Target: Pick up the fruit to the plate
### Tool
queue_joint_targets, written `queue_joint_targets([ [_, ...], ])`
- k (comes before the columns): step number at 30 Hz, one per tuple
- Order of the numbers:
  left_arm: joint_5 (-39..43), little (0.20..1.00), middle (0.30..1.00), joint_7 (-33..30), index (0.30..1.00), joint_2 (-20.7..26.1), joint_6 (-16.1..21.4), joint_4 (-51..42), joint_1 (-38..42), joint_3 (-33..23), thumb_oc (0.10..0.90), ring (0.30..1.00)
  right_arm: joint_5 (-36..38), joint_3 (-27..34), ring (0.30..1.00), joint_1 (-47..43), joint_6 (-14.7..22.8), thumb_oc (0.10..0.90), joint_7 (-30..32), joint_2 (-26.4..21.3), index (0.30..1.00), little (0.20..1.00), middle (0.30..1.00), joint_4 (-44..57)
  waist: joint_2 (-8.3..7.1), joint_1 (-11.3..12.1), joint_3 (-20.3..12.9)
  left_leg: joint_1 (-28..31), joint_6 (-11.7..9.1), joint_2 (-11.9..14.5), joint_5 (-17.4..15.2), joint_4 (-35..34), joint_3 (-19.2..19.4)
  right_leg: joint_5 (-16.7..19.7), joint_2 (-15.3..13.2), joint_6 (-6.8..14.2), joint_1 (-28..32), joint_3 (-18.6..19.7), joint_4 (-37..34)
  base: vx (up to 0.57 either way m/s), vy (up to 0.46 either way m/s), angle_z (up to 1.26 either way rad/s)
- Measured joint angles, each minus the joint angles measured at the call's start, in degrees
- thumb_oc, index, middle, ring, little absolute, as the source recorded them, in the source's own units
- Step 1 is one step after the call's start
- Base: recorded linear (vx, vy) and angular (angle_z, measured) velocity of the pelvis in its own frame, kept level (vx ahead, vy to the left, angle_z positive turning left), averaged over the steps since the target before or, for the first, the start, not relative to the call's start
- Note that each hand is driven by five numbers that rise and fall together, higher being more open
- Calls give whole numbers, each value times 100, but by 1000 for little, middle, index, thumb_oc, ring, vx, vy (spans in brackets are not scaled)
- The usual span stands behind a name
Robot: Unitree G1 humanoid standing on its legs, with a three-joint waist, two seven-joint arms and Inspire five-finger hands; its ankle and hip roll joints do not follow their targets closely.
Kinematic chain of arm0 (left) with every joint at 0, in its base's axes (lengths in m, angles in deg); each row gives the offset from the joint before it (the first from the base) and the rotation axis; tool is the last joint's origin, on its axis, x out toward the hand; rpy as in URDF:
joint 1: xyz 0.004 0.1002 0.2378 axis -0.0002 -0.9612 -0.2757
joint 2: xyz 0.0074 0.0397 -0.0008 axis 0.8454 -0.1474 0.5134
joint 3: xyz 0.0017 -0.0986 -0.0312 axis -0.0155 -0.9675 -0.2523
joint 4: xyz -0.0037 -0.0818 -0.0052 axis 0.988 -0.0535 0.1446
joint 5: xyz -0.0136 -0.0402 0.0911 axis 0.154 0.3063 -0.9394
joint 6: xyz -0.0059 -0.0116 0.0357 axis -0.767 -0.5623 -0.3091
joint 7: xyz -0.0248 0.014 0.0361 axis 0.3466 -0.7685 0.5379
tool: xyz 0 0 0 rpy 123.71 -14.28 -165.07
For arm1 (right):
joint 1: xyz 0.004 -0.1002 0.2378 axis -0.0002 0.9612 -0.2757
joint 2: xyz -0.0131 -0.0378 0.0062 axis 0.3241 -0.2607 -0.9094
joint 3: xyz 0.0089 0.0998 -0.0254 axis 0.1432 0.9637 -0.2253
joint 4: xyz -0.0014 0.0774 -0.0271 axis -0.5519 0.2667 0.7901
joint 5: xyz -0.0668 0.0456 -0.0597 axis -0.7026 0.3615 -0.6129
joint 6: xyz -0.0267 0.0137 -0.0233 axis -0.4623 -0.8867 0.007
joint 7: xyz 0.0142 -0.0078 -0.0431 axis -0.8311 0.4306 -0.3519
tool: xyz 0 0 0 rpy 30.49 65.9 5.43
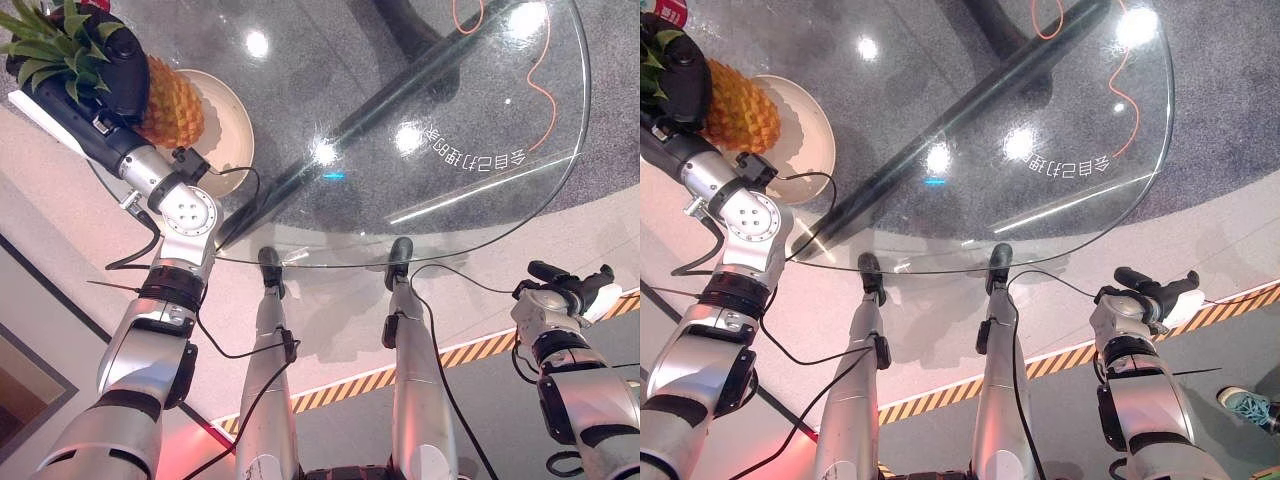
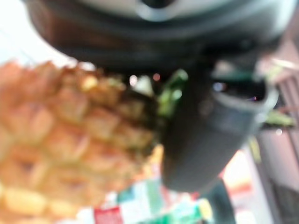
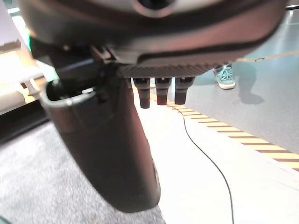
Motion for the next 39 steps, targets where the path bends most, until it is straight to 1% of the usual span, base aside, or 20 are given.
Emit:
queue_joint_targets([
  [5,0,200,300,12,300,0,-9,160,95,4,100,300,-13,-105,900,0,-104,800,-301,62,900,900,900,-12,-43,1,3,0,-1,1,1,3,-9,0,0,0,9,-6,1,0,0,0],
  [10,3,200,300,24,300,1,-14,322,106,39,100,300,-22,-125,900,0,-105,800,-394,207,900,900,900,-23,-57,0,1,-2,-1,1,1,3,-12,0,1,-1,9,-8,1,0,0,0],
  [15,7,200,300,230,300,3,-18,511,125,52,100,300,-28,-203,900,0,-108,800,-408,223,900,900,900,-22,-65,-4,0,-6,-1,2,1,3,-12,0,3,-1,8,-8,-1,0,0,0],
  [21,7,200,300,305,300,35,-22,519,150,167,100,300,-77,-204,900,0,-107,800,-409,224,900,900,900,-22,-128,-9,1,-18,-1,3,1,3,-6,0,6,-1,-1,-10,-8,0,0,0],
  [25,8,200,300,396,300,38,-40,694,270,198,100,300,-171,-209,900,-1,-88,800,-415,268,900,900,900,-22,-169,-17,-5,-29,-2,7,1,1,-3,-1,13,-1,-5,-10,-25,0,0,0],
  [30,9,200,300,493,300,48,-45,701,312,200,100,300,-177,-210,900,-1,-88,800,-416,318,900,900,900,-22,-181,-19,-2,-95,-2,10,1,1,-2,0,18,-1,-59,-16,-35,0,0,0],
  [32,11,274,364,520,364,48,-55,736,314,201,174,364,-186,-210,900,-2,-86,800,-416,332,900,900,900,-21,-182,-19,-1,-95,-2,10,0,0,-2,0,17,-1,-59,-16,-35,0,0,0],
  [33,14,356,434,521,434,48,-71,736,314,201,256,434,-188,-210,900,-2,-86,800,-416,333,900,900,900,-21,-183,-18,-1,-95,-2,10,0,-1,-2,0,17,-1,-59,-16,-35,0,0,0],
  [34,23,378,453,522,453,51,-103,736,315,201,278,453,-189,-210,900,-2,-86,800,-416,333,900,900,900,-21,-184,-18,-1,-95,-2,10,0,-1,-2,0,17,-1,-59,-16,-35,0,0,0],
  [35,34,431,498,522,498,55,-129,737,314,201,331,498,-194,-210,900,-2,-84,800,-416,333,900,900,900,-21,-184,-18,-1,-95,-2,10,1,-1,-2,0,18,-2,-59,-15,-35,0,0,0],
  [36,38,510,566,522,566,56,-134,739,314,201,410,566,-195,-210,900,-1,-84,800,-416,333,900,900,900,-21,-184,-18,-1,-95,-2,10,1,0,-2,0,18,-2,-59,-15,-35,0,0,0],
  [37,37,535,587,522,587,57,-134,739,314,201,435,587,-195,-210,900,-2,-84,800,-416,334,900,900,900,-21,-184,-18,-1,-95,-3,10,1,0,-2,0,18,-2,-59,-15,-35,0,0,0],
  [39,37,538,589,521,589,57,-134,739,314,202,438,589,-199,-210,900,-3,-77,800,-416,338,900,900,900,-21,-184,-19,-1,-94,-3,10,2,0,-2,1,18,-3,-59,-15,-35,0,0,0],
])
